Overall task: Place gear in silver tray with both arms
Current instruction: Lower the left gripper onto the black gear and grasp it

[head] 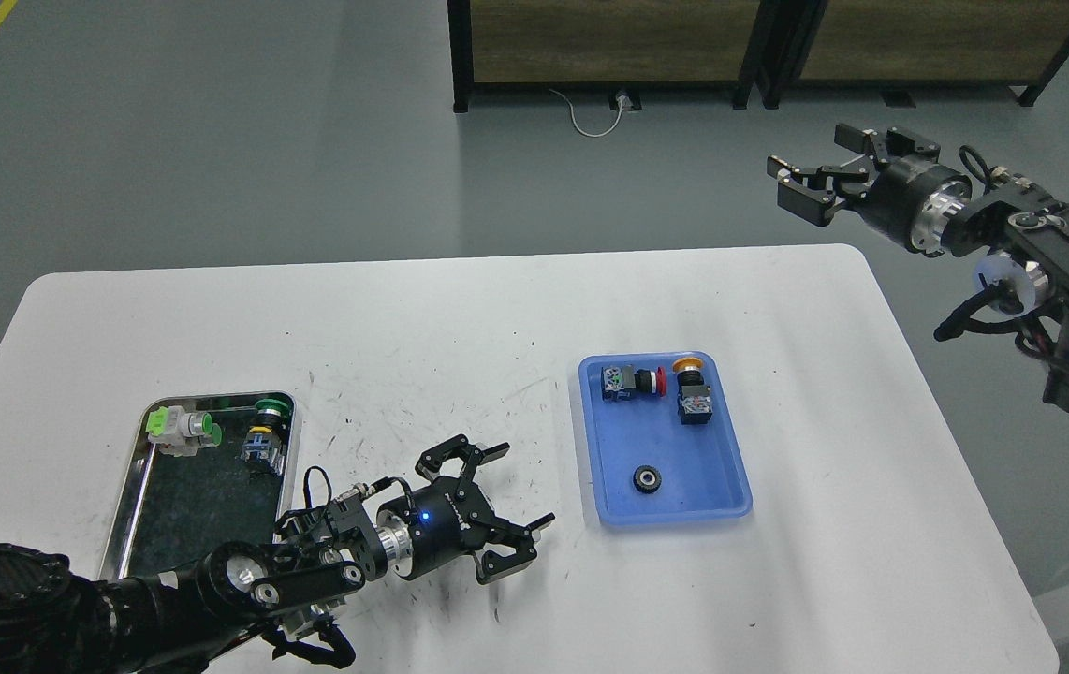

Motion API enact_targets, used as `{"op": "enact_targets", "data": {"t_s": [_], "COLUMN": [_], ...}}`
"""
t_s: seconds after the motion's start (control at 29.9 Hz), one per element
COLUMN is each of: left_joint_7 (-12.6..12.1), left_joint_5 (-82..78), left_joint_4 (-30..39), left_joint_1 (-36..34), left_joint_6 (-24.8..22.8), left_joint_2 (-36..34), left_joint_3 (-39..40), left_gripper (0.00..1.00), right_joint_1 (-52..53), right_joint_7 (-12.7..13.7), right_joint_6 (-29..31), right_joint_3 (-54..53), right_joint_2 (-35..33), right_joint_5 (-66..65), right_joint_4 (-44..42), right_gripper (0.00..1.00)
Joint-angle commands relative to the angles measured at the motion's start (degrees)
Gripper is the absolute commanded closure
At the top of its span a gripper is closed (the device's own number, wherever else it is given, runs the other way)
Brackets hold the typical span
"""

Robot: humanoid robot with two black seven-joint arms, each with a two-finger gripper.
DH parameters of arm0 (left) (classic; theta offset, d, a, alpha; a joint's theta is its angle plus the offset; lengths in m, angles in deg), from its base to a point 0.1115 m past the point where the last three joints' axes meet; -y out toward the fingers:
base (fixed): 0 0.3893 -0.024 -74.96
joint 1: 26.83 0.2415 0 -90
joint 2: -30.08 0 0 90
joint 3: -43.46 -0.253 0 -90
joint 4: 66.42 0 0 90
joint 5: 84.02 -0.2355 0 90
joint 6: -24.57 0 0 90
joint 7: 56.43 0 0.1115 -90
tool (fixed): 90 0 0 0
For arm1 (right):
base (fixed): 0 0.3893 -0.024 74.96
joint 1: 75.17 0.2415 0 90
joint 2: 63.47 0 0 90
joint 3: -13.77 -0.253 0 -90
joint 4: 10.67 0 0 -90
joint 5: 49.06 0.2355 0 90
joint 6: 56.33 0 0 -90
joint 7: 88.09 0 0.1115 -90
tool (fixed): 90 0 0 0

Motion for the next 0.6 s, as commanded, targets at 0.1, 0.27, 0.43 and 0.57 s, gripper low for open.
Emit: {"op": "enact_targets", "data": {"t_s": [0.1, 0.27, 0.43, 0.57], "left_joint_7": [0.0, 0.0, 0.0, 0.0], "left_joint_5": [0.0, 0.0, 0.0, 0.3], "left_joint_4": [-1.2, -1.2, -1.2, -1.2], "left_joint_1": [1.2, 1.6, 1.6, 2.0], "left_joint_6": [0.0, 0.0, 0.1, -0.1], "left_joint_2": [-0.7, -1.5, -2.0, -2.7], "left_joint_3": [-0.2, -0.5, -0.5, -0.5], "left_gripper": [0.01, 0.01, 0.03, 0.07], "right_joint_1": [0.0, 0.0, 0.0, -0.1], "right_joint_7": [0.0, 0.0, 0.0, -0.1], "right_joint_6": [0.1, 0.1, 0.1, 0.1], "right_joint_3": [0.1, 0.3, 0.4, 0.4], "right_joint_2": [0.2, 0.3, 0.3, 0.3], "right_joint_5": [0.0, 0.0, 0.0, 0.0], "right_joint_4": [-0.1, -0.1, -0.2, -0.1], "right_gripper": [0.06, 0.06, 0.06, 0.06]}}
